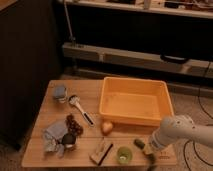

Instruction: Place pepper in tray

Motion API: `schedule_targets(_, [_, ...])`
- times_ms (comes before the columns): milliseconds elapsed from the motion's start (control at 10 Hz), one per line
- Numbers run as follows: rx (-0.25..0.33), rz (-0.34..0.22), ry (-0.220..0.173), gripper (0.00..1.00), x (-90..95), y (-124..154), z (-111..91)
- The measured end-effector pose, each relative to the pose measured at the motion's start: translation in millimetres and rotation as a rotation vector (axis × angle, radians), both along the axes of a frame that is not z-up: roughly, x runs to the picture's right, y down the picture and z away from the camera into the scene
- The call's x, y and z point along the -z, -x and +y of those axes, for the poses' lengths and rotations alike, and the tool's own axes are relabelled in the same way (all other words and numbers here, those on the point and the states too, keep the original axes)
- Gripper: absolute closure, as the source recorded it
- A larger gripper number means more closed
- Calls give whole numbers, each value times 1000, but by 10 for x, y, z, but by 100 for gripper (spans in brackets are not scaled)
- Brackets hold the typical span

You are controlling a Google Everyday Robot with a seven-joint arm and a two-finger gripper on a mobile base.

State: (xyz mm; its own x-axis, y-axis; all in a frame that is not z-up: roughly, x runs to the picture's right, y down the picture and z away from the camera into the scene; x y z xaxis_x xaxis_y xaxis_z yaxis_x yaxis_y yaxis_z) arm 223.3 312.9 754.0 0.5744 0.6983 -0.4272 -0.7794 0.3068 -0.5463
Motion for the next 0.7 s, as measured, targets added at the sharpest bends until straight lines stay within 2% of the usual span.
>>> schedule_targets(100, [-2,9,-6,94,-34,-8,9])
schedule_targets(200, [-29,15,-18,99,-88,-43,15])
schedule_targets(300, [-68,5,-30,100,-117,-92,18])
schedule_targets(600, [-69,8,-21,100,-86,-109,32])
schedule_targets(700, [-77,10,-34,100,-59,-113,-25])
